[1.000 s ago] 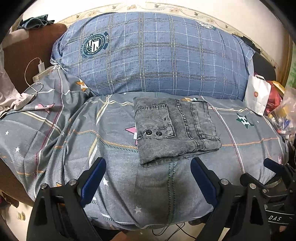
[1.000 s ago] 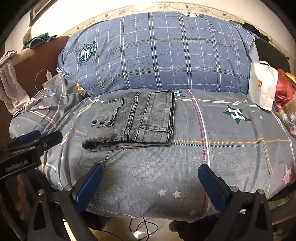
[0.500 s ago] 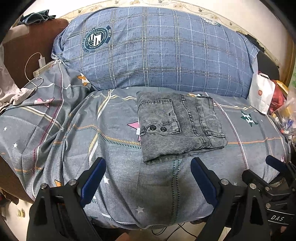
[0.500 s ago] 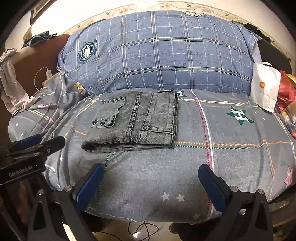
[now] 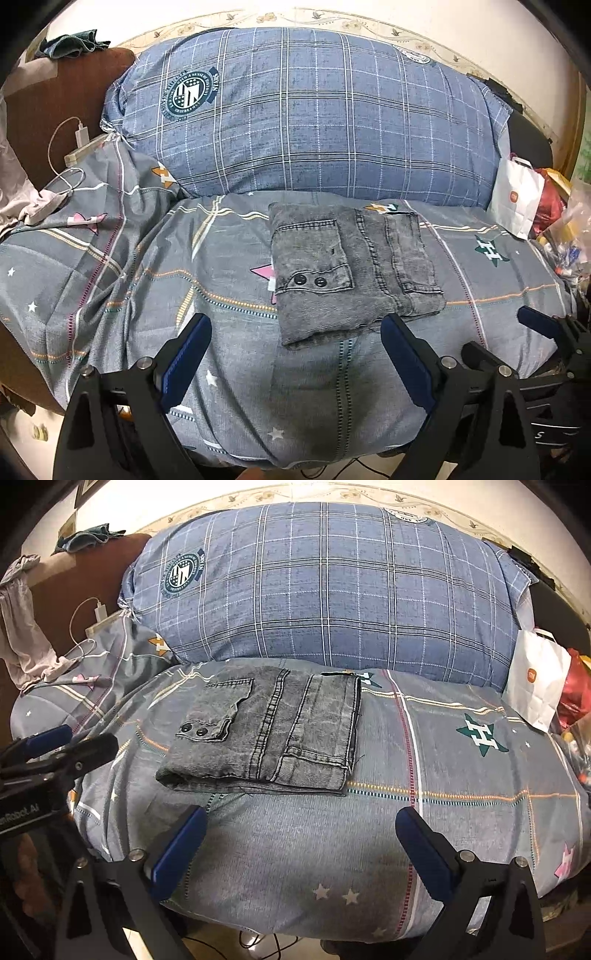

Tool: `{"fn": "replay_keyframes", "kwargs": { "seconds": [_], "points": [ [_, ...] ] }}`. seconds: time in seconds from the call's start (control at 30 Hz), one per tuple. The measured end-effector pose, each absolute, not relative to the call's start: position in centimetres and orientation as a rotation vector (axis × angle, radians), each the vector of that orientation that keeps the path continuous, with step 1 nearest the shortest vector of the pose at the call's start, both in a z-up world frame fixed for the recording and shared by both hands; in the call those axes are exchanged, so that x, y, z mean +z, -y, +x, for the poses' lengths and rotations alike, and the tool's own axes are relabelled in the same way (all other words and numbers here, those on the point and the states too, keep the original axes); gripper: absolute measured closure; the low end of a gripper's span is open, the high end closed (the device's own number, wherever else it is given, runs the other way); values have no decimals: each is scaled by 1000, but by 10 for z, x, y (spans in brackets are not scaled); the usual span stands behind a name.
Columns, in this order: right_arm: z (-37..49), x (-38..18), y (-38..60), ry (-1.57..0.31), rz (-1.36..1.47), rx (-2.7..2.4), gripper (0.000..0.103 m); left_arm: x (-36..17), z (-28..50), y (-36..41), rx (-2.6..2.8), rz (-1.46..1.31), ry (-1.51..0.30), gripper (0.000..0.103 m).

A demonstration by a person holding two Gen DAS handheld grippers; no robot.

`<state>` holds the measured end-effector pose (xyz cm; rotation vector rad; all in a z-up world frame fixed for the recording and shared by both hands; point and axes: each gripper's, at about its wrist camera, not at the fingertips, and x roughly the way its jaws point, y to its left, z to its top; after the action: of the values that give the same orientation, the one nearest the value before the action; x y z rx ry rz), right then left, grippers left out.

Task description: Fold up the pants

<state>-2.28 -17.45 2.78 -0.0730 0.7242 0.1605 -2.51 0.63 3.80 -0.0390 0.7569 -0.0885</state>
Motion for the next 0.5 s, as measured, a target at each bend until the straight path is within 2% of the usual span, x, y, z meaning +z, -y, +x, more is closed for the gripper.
{"fn": "replay_keyframes", "kwargs": {
  "seconds": [0.5],
  "points": [
    [-23, 30, 172, -720, -87, 163, 0, 46, -24, -8, -86, -50, -742, 10]
  ]
}}
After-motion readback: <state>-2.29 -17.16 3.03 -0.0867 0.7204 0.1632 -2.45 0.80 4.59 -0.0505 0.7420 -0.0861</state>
